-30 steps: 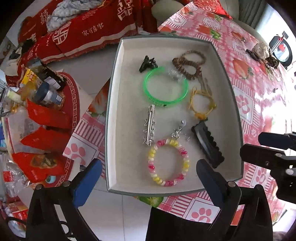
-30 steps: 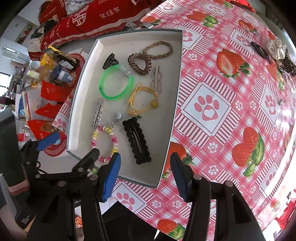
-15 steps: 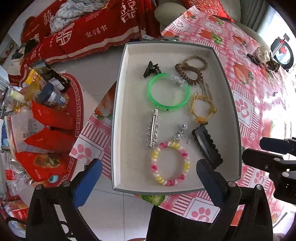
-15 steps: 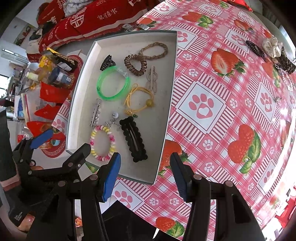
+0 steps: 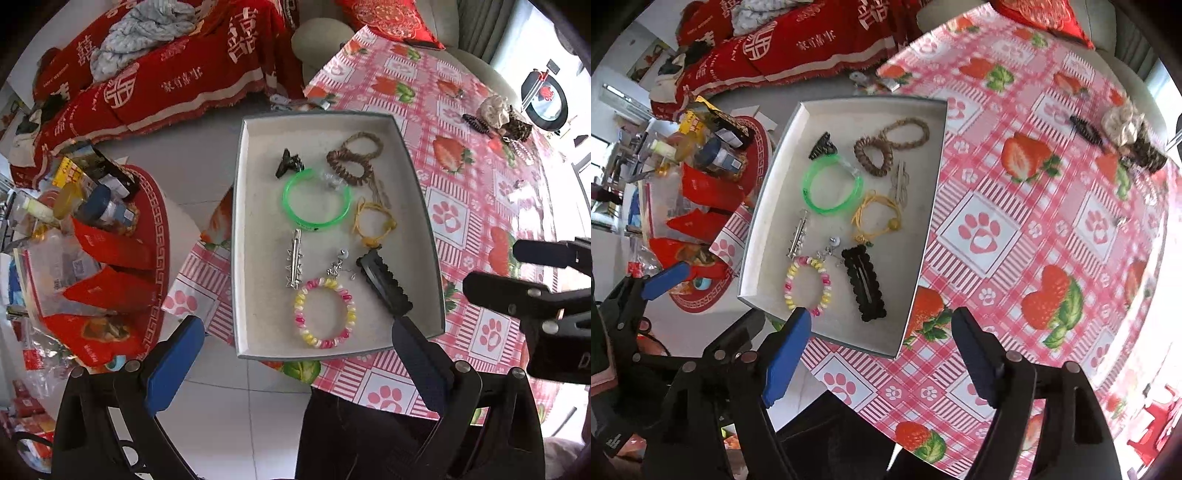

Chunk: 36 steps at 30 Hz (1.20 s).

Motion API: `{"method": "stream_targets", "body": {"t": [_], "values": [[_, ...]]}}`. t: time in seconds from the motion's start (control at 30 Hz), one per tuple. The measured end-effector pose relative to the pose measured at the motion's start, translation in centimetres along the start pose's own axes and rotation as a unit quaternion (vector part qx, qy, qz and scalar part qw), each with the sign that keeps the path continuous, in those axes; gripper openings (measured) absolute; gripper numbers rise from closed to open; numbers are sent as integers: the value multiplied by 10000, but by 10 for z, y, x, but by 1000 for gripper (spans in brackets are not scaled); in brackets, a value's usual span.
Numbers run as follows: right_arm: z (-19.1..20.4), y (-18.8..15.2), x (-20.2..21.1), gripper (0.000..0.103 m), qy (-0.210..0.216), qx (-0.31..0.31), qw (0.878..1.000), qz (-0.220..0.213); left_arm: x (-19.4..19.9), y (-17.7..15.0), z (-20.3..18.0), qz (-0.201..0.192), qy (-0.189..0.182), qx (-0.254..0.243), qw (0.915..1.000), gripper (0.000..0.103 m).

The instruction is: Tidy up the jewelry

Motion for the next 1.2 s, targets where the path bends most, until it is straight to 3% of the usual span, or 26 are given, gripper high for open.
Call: {"method": "stream_targets", "body": {"t": [0.37,0.4,0.43,0.63,1.2], "values": [[13,20,51,85,-166,204,9983,-526,48,15,13,-241,159,216,9993,103],[14,21,56,90,-180,195,9979,-588,52,17,15,-284,199,234,9991,103],[14,23,60,103,-212,191,9976,-630,56,19,16,-308,225,253,9990,103],[17,35,87,103,-340,206,9945,-974,75,27,26,-440,295,375,9979,103],[22,40,112,103,-689,393,9905,-1124,104,44,33,-688,380,476,9958,103]]}}
Point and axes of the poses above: each gripper's, at about its wrist camera, not at the fingertips, and x roughly against the way its jaws point, z to its left, y to its top, the point moved 5 cm from there along -x, roughly the way its jaws point, and after that the axes turned 12 degrees about -z, right-handed, at the moved point
